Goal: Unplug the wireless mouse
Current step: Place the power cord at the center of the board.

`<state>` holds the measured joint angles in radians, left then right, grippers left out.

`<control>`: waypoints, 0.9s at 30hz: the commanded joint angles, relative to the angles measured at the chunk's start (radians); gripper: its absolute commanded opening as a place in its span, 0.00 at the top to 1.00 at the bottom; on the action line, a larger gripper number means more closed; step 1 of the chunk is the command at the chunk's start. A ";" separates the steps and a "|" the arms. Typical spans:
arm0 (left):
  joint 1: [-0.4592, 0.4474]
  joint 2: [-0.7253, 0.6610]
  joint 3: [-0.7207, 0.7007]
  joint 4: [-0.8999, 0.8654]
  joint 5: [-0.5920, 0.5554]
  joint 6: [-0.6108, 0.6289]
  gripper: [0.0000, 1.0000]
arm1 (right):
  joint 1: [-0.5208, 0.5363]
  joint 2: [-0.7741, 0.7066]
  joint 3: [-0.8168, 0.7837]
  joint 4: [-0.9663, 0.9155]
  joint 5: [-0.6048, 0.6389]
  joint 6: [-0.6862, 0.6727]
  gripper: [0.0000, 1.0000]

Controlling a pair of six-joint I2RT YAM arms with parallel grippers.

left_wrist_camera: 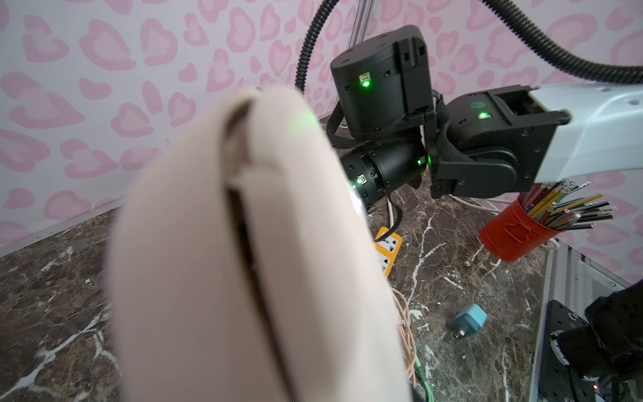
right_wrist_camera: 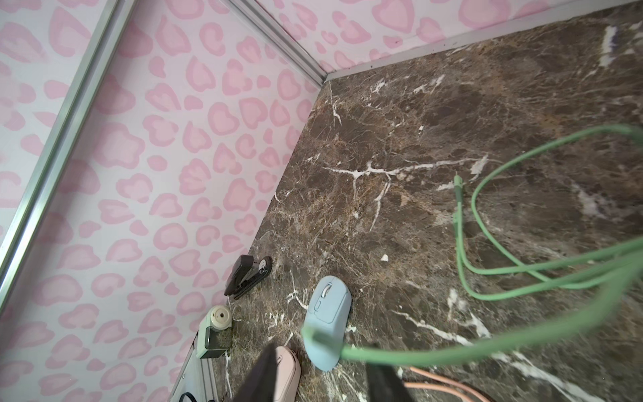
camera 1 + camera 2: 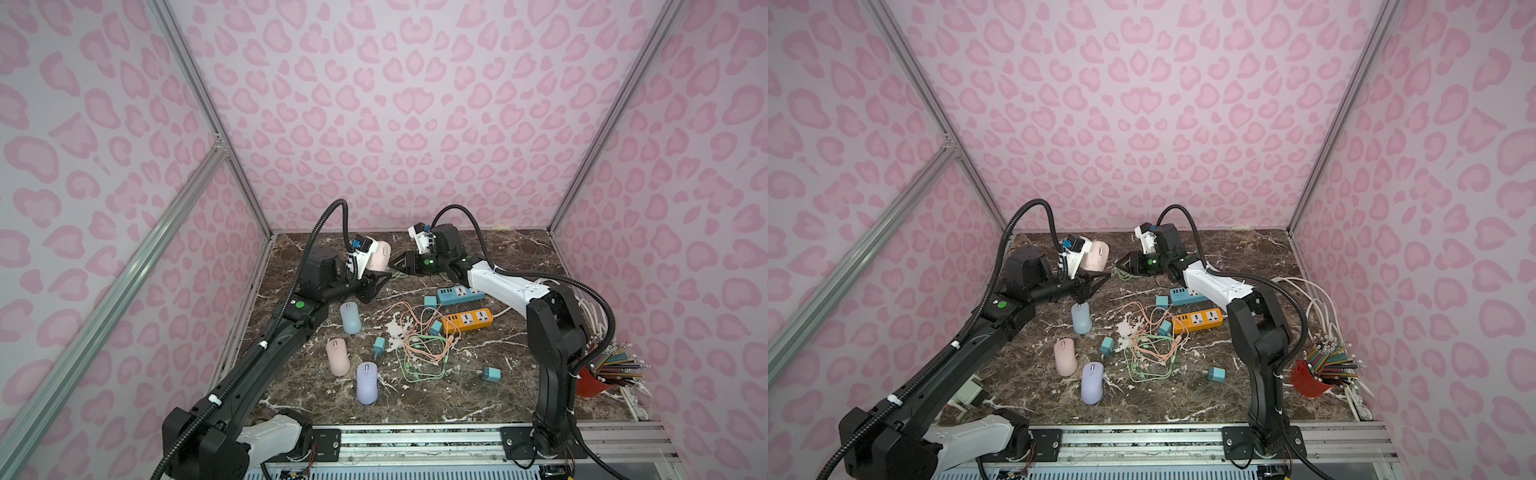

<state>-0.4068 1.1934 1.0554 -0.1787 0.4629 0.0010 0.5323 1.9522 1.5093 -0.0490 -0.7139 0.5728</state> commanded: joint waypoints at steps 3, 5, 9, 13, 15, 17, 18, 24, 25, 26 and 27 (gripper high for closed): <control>0.001 0.015 -0.003 0.039 -0.030 -0.013 0.98 | -0.007 -0.120 -0.139 0.020 0.073 -0.073 0.34; 0.000 0.034 -0.002 0.038 -0.040 -0.023 0.98 | -0.018 -0.195 -0.257 0.034 0.105 -0.083 0.34; 0.010 0.092 0.014 0.015 -0.062 -0.040 0.98 | -0.064 -0.326 -0.448 0.073 0.131 -0.088 0.35; 0.042 0.152 0.035 -0.002 -0.114 -0.116 0.98 | -0.134 -0.447 -0.613 0.105 0.122 -0.084 0.35; 0.078 0.198 0.069 -0.048 -0.127 -0.170 0.98 | -0.165 -0.489 -0.669 0.112 0.113 -0.081 0.36; 0.126 0.259 0.109 -0.081 -0.086 -0.223 0.98 | -0.185 -0.521 -0.708 0.116 0.103 -0.079 0.36; 0.146 0.283 0.120 -0.083 -0.061 -0.244 0.98 | -0.189 -0.531 -0.717 0.118 0.102 -0.078 0.36; 0.262 0.479 0.207 -0.109 0.120 -0.368 0.98 | -0.190 -0.561 -0.753 0.159 0.090 -0.060 0.36; 0.276 0.518 0.238 -0.139 0.136 -0.374 0.98 | -0.190 -0.561 -0.759 0.170 0.085 -0.055 0.36; 0.288 0.555 0.264 -0.166 0.145 -0.375 0.98 | -0.190 -0.558 -0.765 0.182 0.078 -0.049 0.36; 0.298 0.582 0.280 -0.183 0.150 -0.379 0.98 | -0.190 -0.555 -0.770 0.193 0.071 -0.042 0.36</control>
<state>-0.1295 1.7233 1.2930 -0.3061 0.5266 -0.3305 0.3420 1.3914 0.7525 0.0811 -0.6205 0.5091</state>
